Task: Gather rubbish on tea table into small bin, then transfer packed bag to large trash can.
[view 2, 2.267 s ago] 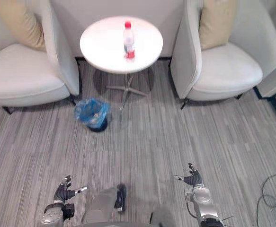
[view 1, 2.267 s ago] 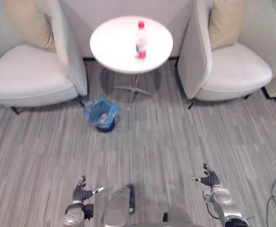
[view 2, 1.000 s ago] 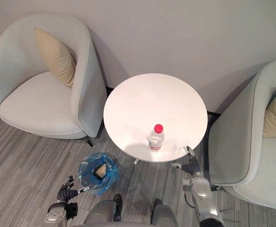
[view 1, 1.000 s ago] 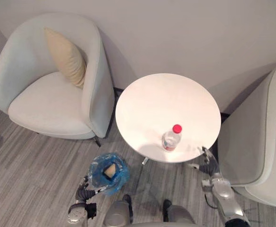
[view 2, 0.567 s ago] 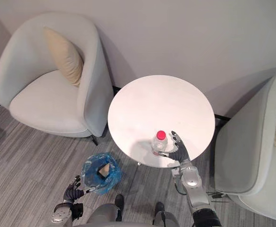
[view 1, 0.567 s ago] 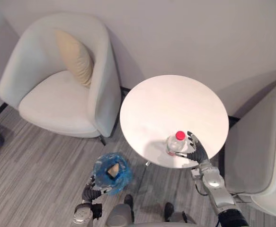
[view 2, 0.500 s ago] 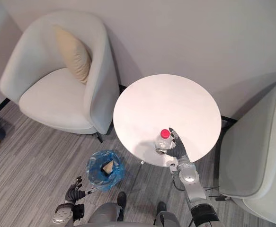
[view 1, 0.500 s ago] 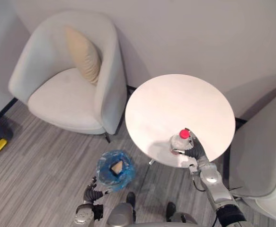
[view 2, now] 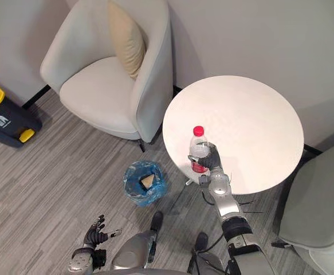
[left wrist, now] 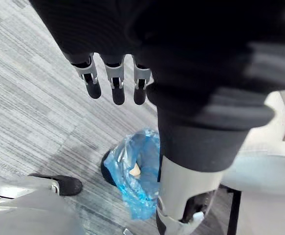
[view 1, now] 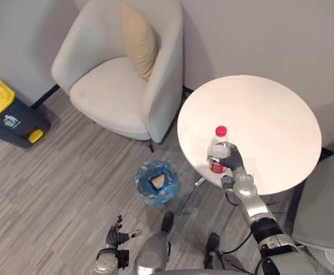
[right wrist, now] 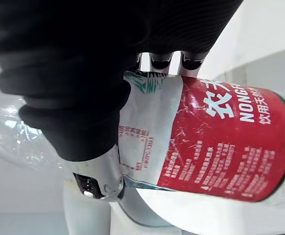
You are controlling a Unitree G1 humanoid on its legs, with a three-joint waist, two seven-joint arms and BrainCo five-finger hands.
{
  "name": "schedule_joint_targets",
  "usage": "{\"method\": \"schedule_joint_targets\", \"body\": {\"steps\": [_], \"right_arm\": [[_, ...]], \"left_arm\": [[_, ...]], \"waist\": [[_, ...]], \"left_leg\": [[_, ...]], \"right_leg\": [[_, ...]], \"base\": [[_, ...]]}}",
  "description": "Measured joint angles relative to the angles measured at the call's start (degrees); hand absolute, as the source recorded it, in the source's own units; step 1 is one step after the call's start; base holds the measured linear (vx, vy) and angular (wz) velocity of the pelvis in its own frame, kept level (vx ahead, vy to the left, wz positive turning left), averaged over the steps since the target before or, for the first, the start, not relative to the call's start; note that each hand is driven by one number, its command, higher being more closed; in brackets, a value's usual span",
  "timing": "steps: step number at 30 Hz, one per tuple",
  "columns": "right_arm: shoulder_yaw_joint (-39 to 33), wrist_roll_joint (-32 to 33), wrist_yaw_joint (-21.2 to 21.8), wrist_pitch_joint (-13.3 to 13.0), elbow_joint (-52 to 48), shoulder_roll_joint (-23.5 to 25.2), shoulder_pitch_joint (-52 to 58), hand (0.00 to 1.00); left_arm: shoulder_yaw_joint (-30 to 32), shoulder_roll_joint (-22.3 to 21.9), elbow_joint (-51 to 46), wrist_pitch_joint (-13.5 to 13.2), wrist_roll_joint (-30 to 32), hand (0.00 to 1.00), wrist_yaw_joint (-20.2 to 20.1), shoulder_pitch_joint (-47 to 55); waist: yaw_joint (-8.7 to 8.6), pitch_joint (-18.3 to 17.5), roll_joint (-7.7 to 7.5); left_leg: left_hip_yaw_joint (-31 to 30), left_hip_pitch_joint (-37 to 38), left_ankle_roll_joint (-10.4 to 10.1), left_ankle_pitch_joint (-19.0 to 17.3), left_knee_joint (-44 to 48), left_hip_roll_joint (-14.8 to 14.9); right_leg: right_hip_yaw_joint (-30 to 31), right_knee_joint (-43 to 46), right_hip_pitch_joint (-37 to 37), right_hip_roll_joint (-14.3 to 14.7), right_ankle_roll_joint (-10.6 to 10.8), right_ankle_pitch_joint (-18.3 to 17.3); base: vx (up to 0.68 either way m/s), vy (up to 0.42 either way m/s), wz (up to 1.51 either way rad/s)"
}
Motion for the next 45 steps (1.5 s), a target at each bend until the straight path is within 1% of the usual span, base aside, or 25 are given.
{"method": "schedule_joint_targets", "body": {"steps": [4,9,12,15,16,18,19,20,22,25,26,27,28,29,30,31,32,33,34,35,36,38,40,43,45], "right_arm": [[-0.24,1.64,-1.16,0.01,-1.05,-0.05,0.04,1.00],[-0.32,1.83,-0.62,-0.63,-17.39,-1.24,6.27,1.00],[0.20,1.82,0.68,-2.38,-22.73,-1.00,10.39,1.00],[1.86,1.79,1.74,-2.71,-24.36,-0.46,13.17,1.00],[2.71,1.79,1.83,-2.67,-24.32,0.12,14.25,1.00],[4.17,1.74,1.98,-2.53,-24.28,0.33,14.51,1.00],[4.66,1.41,2.44,-2.50,-24.19,0.48,14.37,1.00],[4.87,1.11,2.87,-2.50,-24.19,0.67,14.03,1.00],[6.11,0.04,2.83,-2.51,-24.20,1.31,12.94,1.00],[8.91,-0.97,3.06,-2.51,-24.15,1.73,10.48,1.00],[10.43,-1.23,3.44,-2.51,-23.82,1.98,9.92,1.00],[11.73,-2.22,4.27,-2.50,-22.84,2.24,9.42,1.00],[12.61,-2.72,4.59,-2.50,-22.39,2.35,9.29,1.00],[14.16,-3.19,5.46,-2.48,-21.34,2.27,9.06,1.00],[15.96,-3.21,5.57,-2.42,-20.67,2.41,8.81,1.00],[16.30,-3.21,5.60,-2.42,-20.55,2.37,8.70,1.00],[17.70,-3.22,5.75,-2.42,-19.22,2.13,7.51,1.00],[18.58,-3.29,6.50,-2.40,-17.80,1.85,5.65,1.00],[18.91,-3.49,6.64,-2.38,-17.20,1.67,4.74,1.00],[19.14,-4.45,6.63,-2.46,-16.68,1.21,2.67,1.00],[19.24,-5.06,6.63,-2.45,-14.71,-0.01,-0.78,1.00],[19.48,-5.72,6.39,-2.33,-10.90,-0.64,-6.19,1.00],[19.62,-7.25,6.07,-1.88,-7.60,-1.45,-9.90,1.00],[18.85,-7.89,4.23,-1.17,-3.39,-3.05,-11.75,1.00],[18.61,-9.24,3.04,-0.17,-1.85,-3.59,-13.79,1.00]], "left_arm": [[-0.01,-0.14,0.00,-0.02,-0.59,0.00,-0.01,-0.04],[0.16,-0.75,-0.02,-0.11,-1.11,0.00,-0.01,-0.14],[0.24,-1.58,0.48,-0.20,-1.26,0.00,0.00,-0.16],[0.24,-1.83,2.21,-0.24,-1.70,0.00,0.11,-0.17],[0.31,-1.89,2.62,-0.04,-1.80,0.00,0.15,-0.22],[1.17,-2.07,2.59,-0.09,-2.07,0.00,0.19,-0.45],[1.19,-2.21,3.18,-0.12,-2.05,0.00,0.21,-0.95],[1.18,-2.22,3.43,-0.12,-2.02,0.00,0.26,-0.89],[1.14,-1.95,3.47,-0.35,-1.96,0.00,0.40,-1.27],[0.84,-1.85,3.29,-1.14,-1.80,0.00,0.38,-1.25],[0.71,-1.70,3.37,-1.20,-1.62,0.00,0.25,-1.22],[0.25,-1.18,3.83,-1.18,-1.20,0.00,0.21,-1.19],[-0.17,-0.70,3.97,-1.14,-0.85,0.00,0.20,-1.16],[-1.48,0.36,4.49,-1.06,-0.38,0.00,0.21,-1.27],[-2.88,1.29,4.46,-1.01,0.28,0.00,0.17,-1.37],[-3.01,1.36,4.47,-1.01,0.29,0.00,0.16,-1.39],[-3.04,1.57,4.45,-1.07,0.28,0.00,0.16,-1.38],[-3.11,1.67,4.46,-1.10,0.27,0.00,0.17,-1.67],[-3.28,1.96,4.46,-1.13,0.28,0.00,0.14,-1.82],[-4.14,2.82,4.50,-1.19,0.30,0.00,0.11,-2.98],[-4.36,2.25,4.23,-1.32,0.29,0.00,0.13,-4.51],[-4.40,2.12,4.16,-1.40,0.18,0.00,0.25,-6.46],[-4.14,2.16,3.92,-1.84,0.04,0.00,1.07,-7.78],[-4.20,1.41,3.64,-2.58,-1.36,0.00,2.14,-10.26],[-3.71,0.77,3.57,-2.70,-2.46,0.00,2.92,-12.16]], "waist": [[-0.12,0.00,0.01],[-0.38,0.02,-0.02],[-0.59,-0.03,-0.17],[-0.66,-0.17,-0.45],[-0.76,-0.16,-0.96],[-1.75,-0.25,-1.88],[-1.87,-0.30,-1.88],[-1.89,-0.46,-1.59],[-1.66,-0.65,-2.39],[-1.29,-0.44,-2.85],[-0.90,-0.38,-2.84],[-0.52,-0.35,-2.79],[-0.50,-0.33,-2.85],[-1.09,-0.18,-3.04],[-2.42,0.08,-3.36],[-2.52,0.17,-3.42],[-2.99,0.64,-3.09],[-3.02,1.13,-3.73],[-3.12,1.45,-3.32],[-3.41,2.53,-3.27],[-3.00,4.25,-1.91],[-1.62,6.61,-1.28],[-1.60,9.29,-1.12],[-0.06,9.73,-1.18],[0.02,10.15,-1.22]], "left_leg": [[-0.82,0.08,0.40,0.65,-0.42,-0.70],[-1.70,1.70,0.58,0.47,-0.77,-1.13],[-3.95,2.59,0.60,0.46,-1.02,-1.65],[-4.43,1.90,0.55,0.50,-0.93,-1.88],[0.70,0.45,4.80,-1.54,-0.34,-1.27],[10.88,-0.35,8.11,-3.53,1.67,0.55],[19.61,-1.89,8.57,-3.95,6.44,3.18],[24.58,-2.29,6.54,-4.04,10.08,4.83],[24.28,-2.34,5.15,-5.14,11.81,4.26],[24.31,-3.01,5.06,-8.82,15.28,3.51],[24.30,-3.57,5.31,-11.93,19.16,3.22],[24.19,-3.57,5.62,-14.64,22.51,2.92],[23.95,-3.50,5.72,-15.41,23.47,2.67],[22.49,-3.50,6.45,-16.22,24.12,2.02],[19.33,-4.31,6.02,-16.32,23.94,1.20],[18.88,-4.47,5.97,-16.29,23.94,1.11],[17.16,-5.31,5.74,-16.14,23.92,0.54],[15.29,-5.92,5.11,-15.72,24.14,0.00],[14.20,-6.92,4.74,-15.28,24.68,-0.49],[11.39,-9.37,4.71,-15.19,27.48,-1.66],[9.52,-11.81,4.21,-15.28,29.29,-1.30],[8.48,-14.87,2.75,-14.12,28.78,-1.12],[7.03,-16.69,2.08,-13.22,28.86,-1.26],[5.22,-21.86,1.21,-12.66,29.95,-1.27],[4.45,-26.16,1.07,-12.58,31.95,-1.56]], "right_leg": [[-0.45,0.06,0.11,-0.06,-0.01,-0.10],[-1.65,0.93,1.80,-0.72,0.00,-1.67],[-3.58,3.48,2.44,-1.24,-0.10,-3.91],[-5.85,4.97,2.29,-1.90,-0.18,-5.21],[-8.28,5.07,2.59,-2.32,-0.26,-5.59],[-10.63,4.62,3.37,-3.71,-0.22,-5.58],[-12.27,5.00,3.99,-4.44,0.28,-5.97],[-12.87,6.01,4.74,-4.49,0.98,-6.92],[-12.62,5.99,6.06,-5.11,1.45,-7.23],[-12.01,8.94,5.81,-7.29,3.08,-8.95],[-11.26,14.79,4.67,-9.14,3.86,-11.37],[-9.08,23.21,1.85,-11.36,3.46,-12.68],[-7.54,27.66,0.11,-12.34,3.22,-12.54],[-2.66,35.75,-4.36,-12.80,0.78,-12.75],[3.27,35.96,-7.58,-9.96,0.32,-14.84],[4.21,35.46,-8.08,-9.52,0.30,-14.88],[7.62,32.69,-10.35,-7.37,0.36,-14.87],[10.09,28.36,-11.87,-5.68,0.87,-14.31],[10.47,25.59,-12.19,-5.11,1.21,-13.40],[10.57,22.90,-13.00,-4.92,2.31,-8.78],[8.67,24.09,-14.28,-4.67,2.11,-8.98],[7.72,25.56,-17.37,-4.46,1.60,-9.13],[6.06,26.46,-18.74,-4.46,0.92,-9.42],[4.49,29.07,-23.46,-4.33,-0.25,-10.14],[4.11,32.00,-27.66,-4.63,-0.60,-11.00]], "base": [[0.05,-0.015,0.09],[0.05,-0.009,0.12],[0.00,-0.025,0.37],[-0.03,-0.006,0.44],[-0.06,-0.006,0.56],[0.00,-0.005,0.80],[0.13,0.051,0.83],[0.16,0.084,0.65],[0.13,0.077,0.37],[0.07,0.124,0.11],[0.03,0.134,-0.05],[0.03,0.136,-0.06],[0.03,0.144,0.12],[0.05,0.089,0.69],[0.05,0.050,0.81],[0.05,-0.026,1.01],[0.05,-0.061,0.87],[0.04,-0.077,0.99],[0.04,-0.117,1.24],[0.03,-0.116,1.14],[0.02,-0.115,0.94],[-0.01,-0.120,0.36],[-0.03,-0.127,0.39],[-0.05,-0.087,0.25],[-0.08,-0.054,0.21]]}}
